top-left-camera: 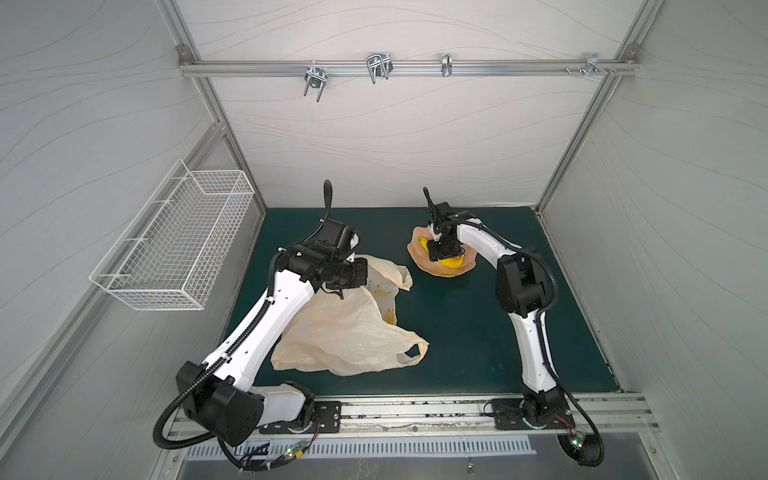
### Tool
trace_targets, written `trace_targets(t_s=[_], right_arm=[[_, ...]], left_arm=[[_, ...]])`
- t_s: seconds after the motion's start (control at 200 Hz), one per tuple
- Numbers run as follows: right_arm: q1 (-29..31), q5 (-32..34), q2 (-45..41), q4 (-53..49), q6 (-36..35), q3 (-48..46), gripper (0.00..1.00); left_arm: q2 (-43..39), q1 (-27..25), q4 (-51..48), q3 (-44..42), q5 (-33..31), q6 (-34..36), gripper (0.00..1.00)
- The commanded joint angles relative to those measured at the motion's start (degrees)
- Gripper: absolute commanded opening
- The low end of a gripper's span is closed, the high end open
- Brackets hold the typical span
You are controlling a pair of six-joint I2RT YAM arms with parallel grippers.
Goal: Place the fruits into the plastic bag
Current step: 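Lower the right gripper onto the green-tipped yellow banana in the bowl, then close the right gripper on the banana and lift it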
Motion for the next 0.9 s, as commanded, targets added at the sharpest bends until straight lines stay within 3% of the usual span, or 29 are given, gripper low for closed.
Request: trace_targets(t_s=[0.0, 0.475, 0.895], right_arm=[[-0.38, 0.56, 1.34, -2.20, -0.69, 0.91, 0.52], [-0.39, 4.47, 1.04, -1.97, -2.30, 3.03, 0.66], [-0.46, 1.88, 5.04, -3.41, -2.90, 5.70, 0.62]], left_arm=[[-1.37, 0.04, -0.35, 1.48, -1.00, 1.14, 0.00], [-0.79, 0.03, 0.13, 1.43, -0.51, 1.03, 0.00], [-0.76, 0.04, -0.12, 1.08, -0.77, 1.03, 0.00]])
